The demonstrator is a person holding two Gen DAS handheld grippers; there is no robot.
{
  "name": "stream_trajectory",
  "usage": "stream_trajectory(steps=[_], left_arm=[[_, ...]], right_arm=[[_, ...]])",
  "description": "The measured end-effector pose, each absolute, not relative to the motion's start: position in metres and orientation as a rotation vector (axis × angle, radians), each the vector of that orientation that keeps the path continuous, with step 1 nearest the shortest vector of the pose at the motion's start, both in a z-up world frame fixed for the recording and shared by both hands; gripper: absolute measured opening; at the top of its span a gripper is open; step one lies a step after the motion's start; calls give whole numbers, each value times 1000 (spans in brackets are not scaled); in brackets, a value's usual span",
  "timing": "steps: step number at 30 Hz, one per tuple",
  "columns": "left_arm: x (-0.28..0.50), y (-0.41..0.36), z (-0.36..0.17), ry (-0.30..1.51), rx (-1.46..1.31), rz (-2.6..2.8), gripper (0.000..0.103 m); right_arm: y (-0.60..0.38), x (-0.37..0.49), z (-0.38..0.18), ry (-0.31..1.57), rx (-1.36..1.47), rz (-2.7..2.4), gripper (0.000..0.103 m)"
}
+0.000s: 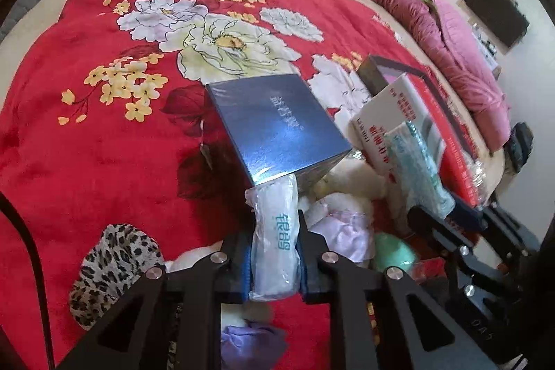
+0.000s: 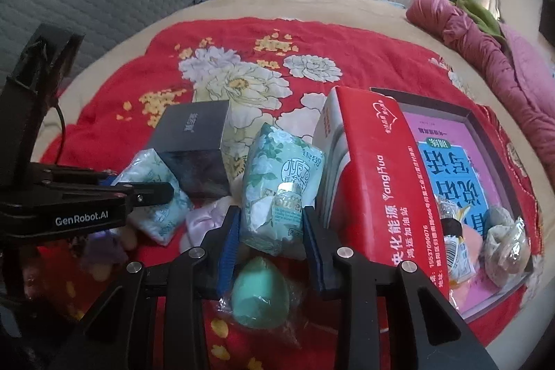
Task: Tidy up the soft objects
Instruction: 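Grasp the white tissue pack with the left tool while the right tool grasps the green floral tissue pack, then carry the white tissue pack with the left tool while the right tool carries the floral pack to the tray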
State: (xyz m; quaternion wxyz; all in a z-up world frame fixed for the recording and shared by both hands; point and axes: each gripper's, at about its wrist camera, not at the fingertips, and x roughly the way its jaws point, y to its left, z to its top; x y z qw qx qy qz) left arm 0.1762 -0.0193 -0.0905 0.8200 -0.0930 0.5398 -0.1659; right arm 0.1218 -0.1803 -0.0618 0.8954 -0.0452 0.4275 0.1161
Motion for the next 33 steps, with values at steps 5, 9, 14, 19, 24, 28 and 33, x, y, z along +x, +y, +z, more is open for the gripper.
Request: stream_trajectory(steps=[5,9,14,19,24,28,33], left_arm=[[168,-17,-79,1120,-199,-348,19],[161,-13,-71,1104,-206,-337,19],[149,-13,-58,1080,-201,-326,19],[140,-18,-43,1054,-181,-310,19],[131,-25,-30,1037,-168,-296,19],[127,-39,-20,1024,-148,-297,20],[127,-61,-7,1012,-126,-316,19]], right_arm=[[-174,113,-49,845,-91,274,36],[-173,111,-43,824,-89,284,36],[-182,108,-31,795,-56,286,36],[-193,105,-19,765,-18,281,36],[-206,101,-8,738,14,264,36],[-224,99,2,714,49,240,36],[-246,99,10,692,101,212,36]])
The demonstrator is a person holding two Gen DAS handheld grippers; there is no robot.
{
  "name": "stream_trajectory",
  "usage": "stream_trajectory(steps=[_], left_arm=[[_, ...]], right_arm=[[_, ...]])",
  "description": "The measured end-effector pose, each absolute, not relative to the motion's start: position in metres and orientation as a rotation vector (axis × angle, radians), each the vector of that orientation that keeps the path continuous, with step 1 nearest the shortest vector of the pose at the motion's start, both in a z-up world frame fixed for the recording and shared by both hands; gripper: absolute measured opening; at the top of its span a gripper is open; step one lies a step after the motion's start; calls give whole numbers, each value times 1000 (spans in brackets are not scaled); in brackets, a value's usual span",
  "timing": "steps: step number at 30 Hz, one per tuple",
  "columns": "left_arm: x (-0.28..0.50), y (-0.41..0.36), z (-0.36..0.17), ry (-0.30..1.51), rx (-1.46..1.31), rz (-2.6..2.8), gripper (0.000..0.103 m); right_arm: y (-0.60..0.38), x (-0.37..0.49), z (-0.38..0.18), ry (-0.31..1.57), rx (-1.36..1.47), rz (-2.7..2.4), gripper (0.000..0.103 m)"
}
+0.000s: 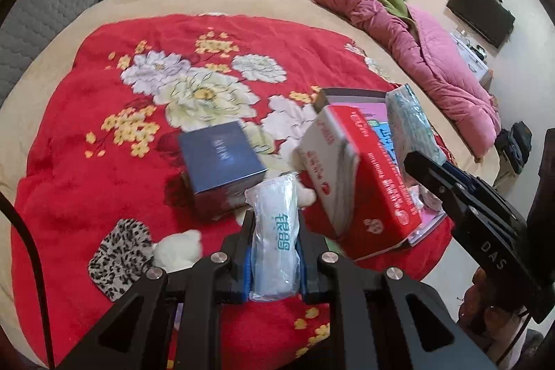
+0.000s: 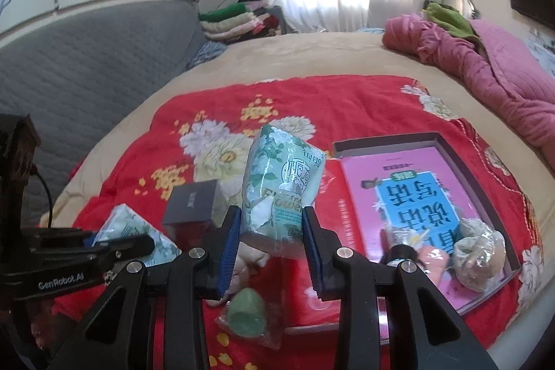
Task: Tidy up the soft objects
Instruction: 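Carry the white tissue pack with the left tool while the right tool carries the floral pack to the tray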
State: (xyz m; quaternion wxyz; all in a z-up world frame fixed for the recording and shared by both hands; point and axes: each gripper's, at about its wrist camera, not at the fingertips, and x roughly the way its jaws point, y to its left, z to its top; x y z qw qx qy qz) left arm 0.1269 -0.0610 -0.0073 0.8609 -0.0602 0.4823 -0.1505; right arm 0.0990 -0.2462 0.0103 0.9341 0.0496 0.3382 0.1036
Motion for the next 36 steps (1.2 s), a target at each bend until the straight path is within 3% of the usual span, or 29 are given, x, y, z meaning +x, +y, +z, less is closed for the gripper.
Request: stream_trajectory(steps=[22,36], left_arm=[[140,-173,44,959,3,-435,20],[154,-256,36,988,89,-535,20]], right_arm=[[-358,83,35,613,246,44,36],[-422,70,44,576,319,-44,36]])
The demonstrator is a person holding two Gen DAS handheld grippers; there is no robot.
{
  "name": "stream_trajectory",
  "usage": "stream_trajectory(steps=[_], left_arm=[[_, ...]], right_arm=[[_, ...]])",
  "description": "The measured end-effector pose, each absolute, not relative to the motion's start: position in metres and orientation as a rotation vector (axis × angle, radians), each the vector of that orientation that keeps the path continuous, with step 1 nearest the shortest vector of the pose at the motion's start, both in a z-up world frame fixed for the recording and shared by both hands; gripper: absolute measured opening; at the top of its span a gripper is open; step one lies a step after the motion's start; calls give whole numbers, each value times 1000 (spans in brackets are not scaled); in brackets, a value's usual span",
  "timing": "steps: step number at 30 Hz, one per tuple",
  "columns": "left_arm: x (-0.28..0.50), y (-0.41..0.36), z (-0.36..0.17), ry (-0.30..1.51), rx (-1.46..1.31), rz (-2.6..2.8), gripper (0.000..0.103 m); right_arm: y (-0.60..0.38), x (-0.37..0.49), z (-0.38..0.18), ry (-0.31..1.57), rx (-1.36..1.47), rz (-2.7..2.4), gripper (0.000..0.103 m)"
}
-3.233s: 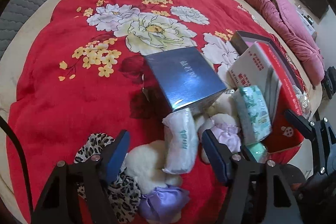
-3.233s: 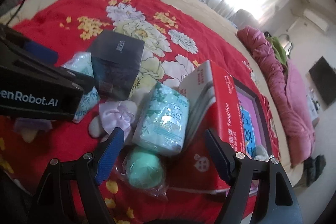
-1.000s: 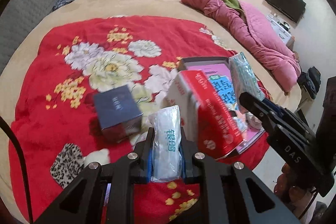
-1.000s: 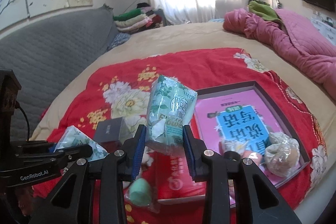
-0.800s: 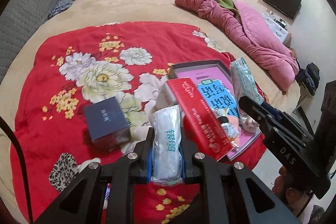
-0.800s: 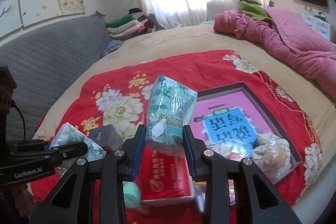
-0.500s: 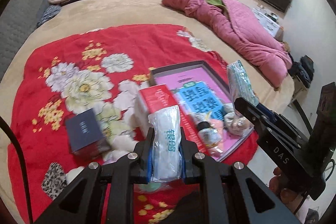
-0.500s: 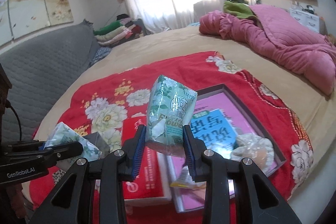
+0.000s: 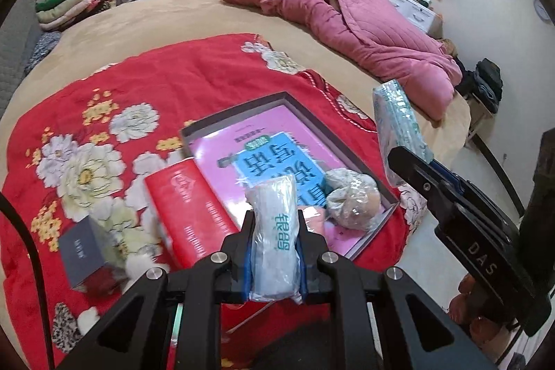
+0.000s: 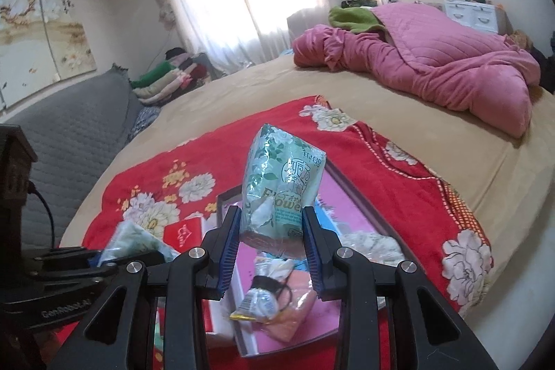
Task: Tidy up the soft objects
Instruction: 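Carry the white tissue pack with the left tool while the right tool carries the floral pack to the tray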
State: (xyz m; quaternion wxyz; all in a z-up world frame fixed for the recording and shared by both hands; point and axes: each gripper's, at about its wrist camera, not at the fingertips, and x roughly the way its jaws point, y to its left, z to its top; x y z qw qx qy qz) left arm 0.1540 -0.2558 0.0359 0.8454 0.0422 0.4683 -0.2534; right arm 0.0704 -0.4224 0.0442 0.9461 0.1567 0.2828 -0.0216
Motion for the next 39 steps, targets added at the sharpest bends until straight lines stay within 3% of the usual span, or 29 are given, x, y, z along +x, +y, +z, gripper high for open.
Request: stream_trajectory(steps=[39], left_arm=[[178,-345,-59,1191,148,-659,20]], right_arm=[[-485,112,-3,692,317,-106,36]])
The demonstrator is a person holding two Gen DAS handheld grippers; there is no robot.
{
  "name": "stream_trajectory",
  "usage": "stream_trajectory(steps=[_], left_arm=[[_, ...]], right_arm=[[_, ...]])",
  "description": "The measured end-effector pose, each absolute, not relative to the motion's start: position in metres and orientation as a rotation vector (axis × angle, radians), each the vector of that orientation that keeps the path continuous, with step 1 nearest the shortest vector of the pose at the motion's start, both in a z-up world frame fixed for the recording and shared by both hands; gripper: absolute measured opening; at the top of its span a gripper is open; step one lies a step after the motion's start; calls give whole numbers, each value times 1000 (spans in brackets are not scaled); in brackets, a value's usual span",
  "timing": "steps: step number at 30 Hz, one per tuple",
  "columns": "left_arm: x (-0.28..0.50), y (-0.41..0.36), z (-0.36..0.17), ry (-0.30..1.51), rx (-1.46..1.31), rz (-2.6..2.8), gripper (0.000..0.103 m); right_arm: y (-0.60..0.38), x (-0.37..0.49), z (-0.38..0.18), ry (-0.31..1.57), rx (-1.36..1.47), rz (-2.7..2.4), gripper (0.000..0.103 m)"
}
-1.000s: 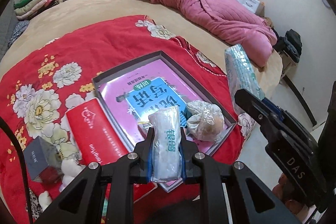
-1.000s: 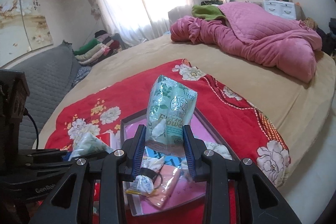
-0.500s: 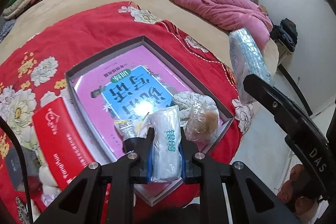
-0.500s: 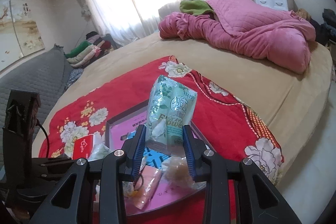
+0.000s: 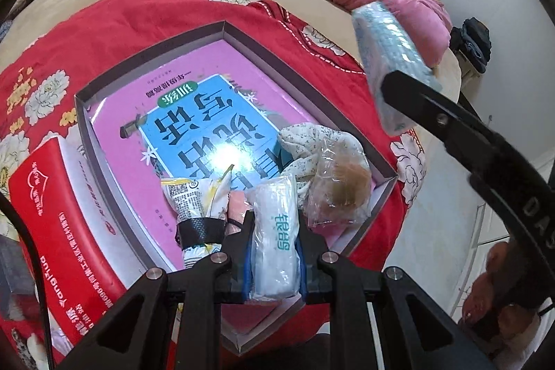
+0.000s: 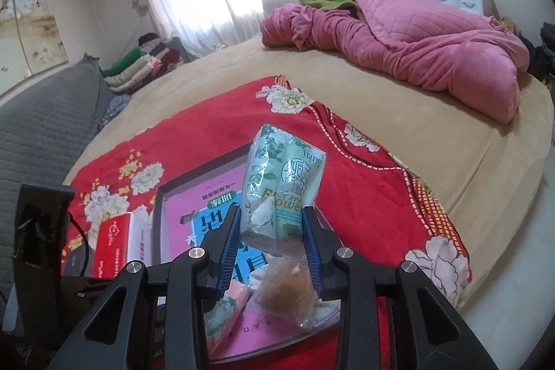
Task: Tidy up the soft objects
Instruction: 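Carry the white tissue pack with the left tool while the right tool carries the floral pack to the tray, then open both tools to drop the two tissue packs into the pink tray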
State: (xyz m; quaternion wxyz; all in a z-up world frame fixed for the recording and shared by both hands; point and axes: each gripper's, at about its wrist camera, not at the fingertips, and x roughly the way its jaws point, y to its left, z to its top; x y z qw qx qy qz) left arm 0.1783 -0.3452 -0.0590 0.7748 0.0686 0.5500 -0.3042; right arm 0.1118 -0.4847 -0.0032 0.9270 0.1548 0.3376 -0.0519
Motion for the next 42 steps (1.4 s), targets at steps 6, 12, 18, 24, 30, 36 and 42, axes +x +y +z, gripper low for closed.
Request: stream_trajectory(steps=[6,12,18,24,30,36,42], left_arm=[[181,-347,-65,1200,146,-668,20],[185,-344,-67,1206,145,-663,20],[187,-342,-69,1209,153,-662,20],[189,-342,-70,1214,147,-662,20],[189,-341,-72,1218,138,-657,20],[188,-342,-73,1216,143,-652,21],[189,-340,-72,1220,137,-643,21]], right_arm=[[-480,130,-13,729,265,-101,36],[-476,152,-28,796,230,-86,36],[-470,168,-46,880,188,-96,36],[-468,173,-67,947,188,-92,38],[-475,173,-74,943,259,-86,41],[-475,170,-73,934,295,-70,42],[-482,162,-68,906,381,-51,57]])
